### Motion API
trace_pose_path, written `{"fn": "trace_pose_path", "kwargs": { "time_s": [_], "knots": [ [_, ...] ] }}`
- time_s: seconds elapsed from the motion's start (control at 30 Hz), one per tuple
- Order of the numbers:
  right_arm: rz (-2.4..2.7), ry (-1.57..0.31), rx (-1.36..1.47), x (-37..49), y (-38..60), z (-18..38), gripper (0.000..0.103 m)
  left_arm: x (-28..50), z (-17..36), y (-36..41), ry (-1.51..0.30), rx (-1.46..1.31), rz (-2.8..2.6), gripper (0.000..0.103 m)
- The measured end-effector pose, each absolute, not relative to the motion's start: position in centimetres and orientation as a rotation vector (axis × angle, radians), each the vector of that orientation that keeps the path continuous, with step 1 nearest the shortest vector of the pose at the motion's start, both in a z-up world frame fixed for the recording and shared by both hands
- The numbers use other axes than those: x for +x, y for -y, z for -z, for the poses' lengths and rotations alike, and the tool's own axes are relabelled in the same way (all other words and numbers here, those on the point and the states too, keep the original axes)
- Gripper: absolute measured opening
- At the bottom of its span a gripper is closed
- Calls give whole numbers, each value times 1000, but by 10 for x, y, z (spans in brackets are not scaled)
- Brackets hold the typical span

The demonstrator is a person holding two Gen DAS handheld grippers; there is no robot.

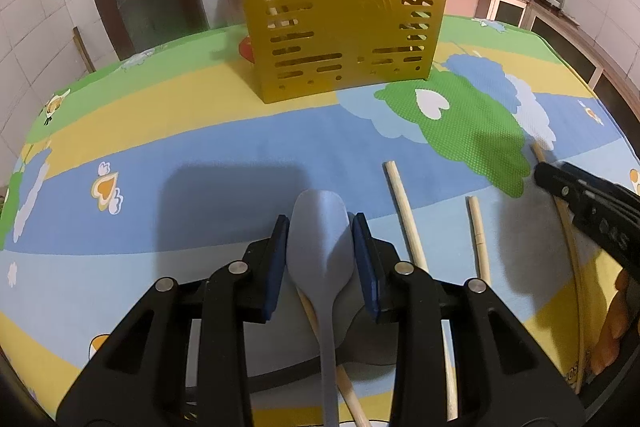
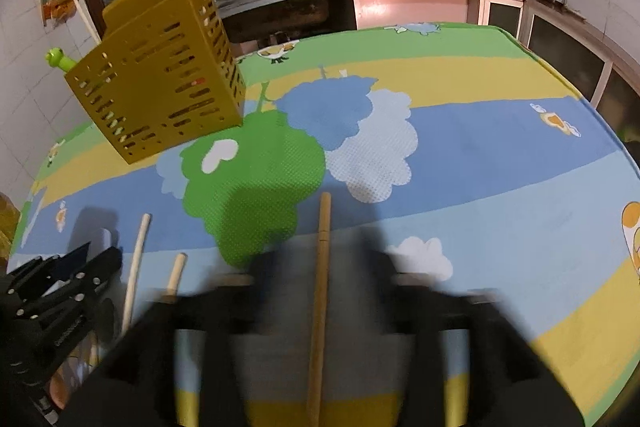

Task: Organize utensils
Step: 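Grasp the light-blue spoon with the left tool while the right tool grasps a wooden chopstick, then lift the spoon with the left tool while the right tool lifts the chopstick, dropping both into the yellow holder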

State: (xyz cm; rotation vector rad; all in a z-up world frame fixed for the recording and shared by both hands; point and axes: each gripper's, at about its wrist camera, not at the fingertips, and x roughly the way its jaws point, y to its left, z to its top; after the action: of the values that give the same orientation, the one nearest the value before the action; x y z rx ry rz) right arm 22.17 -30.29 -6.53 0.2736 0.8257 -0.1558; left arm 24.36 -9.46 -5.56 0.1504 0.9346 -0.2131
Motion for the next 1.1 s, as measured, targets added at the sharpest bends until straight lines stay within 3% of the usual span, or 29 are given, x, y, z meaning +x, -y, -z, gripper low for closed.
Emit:
{"fn": "trace_pose_path", "kwargs": {
  "time_s": [0.13,0.43,0.53,0.8,1.1],
  "knots": [
    [180,-835,242,219,302,65,64,243,53,92,-918,143,203,31],
    [203,-885,173,221,295,67,16,242,50,93,-895,153,204,31],
    [189,-881,172,219,292,66,7,239,46,91,-876,146,203,31],
    [168,-741,241,200,296,43,6,222,15,78,-746,126,171,31],
    [115,-411,279,164,295,-5,6,201,-28,55,-573,63,116,31]
  ]
}}
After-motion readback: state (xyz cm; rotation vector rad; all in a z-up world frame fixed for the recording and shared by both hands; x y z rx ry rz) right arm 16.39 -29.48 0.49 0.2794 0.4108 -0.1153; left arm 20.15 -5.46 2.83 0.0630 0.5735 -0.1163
